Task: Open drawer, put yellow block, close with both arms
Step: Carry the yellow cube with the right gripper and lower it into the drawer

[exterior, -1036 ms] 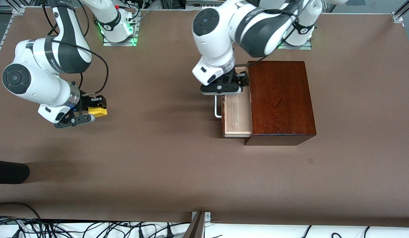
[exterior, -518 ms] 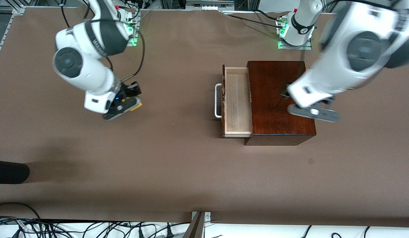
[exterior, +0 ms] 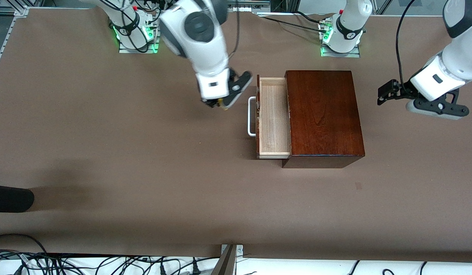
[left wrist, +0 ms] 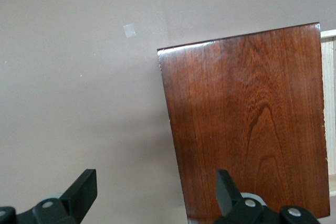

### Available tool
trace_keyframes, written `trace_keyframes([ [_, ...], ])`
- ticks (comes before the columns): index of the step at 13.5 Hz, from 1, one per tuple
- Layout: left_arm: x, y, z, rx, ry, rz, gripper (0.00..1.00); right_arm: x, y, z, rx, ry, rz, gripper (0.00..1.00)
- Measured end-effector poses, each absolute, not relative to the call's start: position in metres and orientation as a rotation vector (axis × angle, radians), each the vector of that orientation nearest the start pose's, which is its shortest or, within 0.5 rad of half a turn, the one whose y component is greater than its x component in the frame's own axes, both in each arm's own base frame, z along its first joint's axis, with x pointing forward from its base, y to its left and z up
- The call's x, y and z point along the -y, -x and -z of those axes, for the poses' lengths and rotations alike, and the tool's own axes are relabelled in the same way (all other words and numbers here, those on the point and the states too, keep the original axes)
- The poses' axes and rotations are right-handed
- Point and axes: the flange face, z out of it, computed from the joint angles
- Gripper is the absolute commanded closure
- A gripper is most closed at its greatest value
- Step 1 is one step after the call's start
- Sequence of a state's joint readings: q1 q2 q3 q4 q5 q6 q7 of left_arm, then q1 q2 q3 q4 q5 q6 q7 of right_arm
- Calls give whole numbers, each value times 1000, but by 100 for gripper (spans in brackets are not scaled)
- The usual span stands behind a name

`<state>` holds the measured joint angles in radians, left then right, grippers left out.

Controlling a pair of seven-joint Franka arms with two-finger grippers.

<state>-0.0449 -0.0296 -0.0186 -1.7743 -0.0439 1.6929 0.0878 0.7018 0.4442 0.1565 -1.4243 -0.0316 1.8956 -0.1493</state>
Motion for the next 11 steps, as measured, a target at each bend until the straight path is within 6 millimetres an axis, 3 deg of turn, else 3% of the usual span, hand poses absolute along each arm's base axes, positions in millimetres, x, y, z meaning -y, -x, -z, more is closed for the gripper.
trace_keyframes([
  [2, 38, -546, -554, -228, 3176, -90, 0, -566, -431, -439, 1628, 2646, 66, 100],
  [5, 47, -548, -555, -253, 3174, -87, 0, -620, -404, -428, 1747, 2576, 134, 100],
  [8, 54, -556, -558, -270, 3173, -73, 0, -650, -391, -405, 1873, 2539, 195, 100],
  [11, 56, -573, -557, -274, 3173, -92, 0, -661, -387, -381, 2018, 2456, 205, 100],
])
